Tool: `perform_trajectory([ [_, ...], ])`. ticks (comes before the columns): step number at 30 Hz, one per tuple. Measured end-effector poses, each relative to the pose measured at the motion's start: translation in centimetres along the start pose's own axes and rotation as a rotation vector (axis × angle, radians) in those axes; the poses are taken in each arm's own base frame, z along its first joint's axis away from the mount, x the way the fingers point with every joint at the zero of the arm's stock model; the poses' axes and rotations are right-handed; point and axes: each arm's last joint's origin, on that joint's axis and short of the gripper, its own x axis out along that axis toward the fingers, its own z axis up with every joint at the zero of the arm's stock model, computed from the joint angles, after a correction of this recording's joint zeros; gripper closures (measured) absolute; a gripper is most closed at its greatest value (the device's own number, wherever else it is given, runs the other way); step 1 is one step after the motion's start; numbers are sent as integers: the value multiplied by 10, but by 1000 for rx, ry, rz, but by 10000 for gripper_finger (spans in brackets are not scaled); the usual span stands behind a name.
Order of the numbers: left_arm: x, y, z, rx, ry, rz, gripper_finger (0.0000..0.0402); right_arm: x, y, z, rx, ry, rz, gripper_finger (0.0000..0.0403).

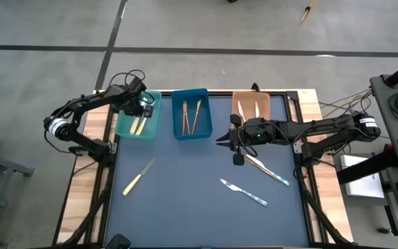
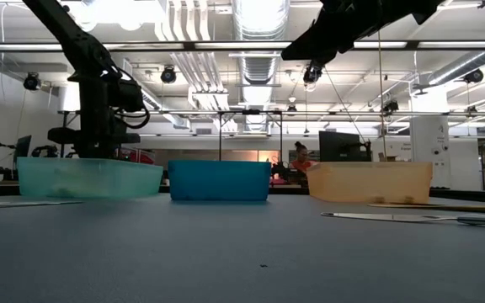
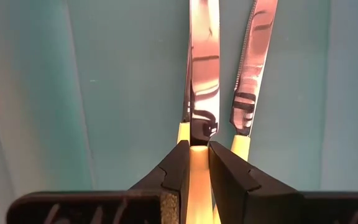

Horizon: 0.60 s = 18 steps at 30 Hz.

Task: Sort silverware by color (type)
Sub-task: Put the yellow knife into the green bin, then put the gold table knife into the blue bin

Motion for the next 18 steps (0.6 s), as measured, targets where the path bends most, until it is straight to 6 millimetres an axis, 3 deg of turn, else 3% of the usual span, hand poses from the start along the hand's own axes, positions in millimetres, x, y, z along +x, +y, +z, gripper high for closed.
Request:
perform_trajectory([
  [9,0,0,0,0,0,0,356,0,0,0,0,1,0,360],
  [18,0,0,0,4,1,0,304,0,0,-1,0,6,1,360],
])
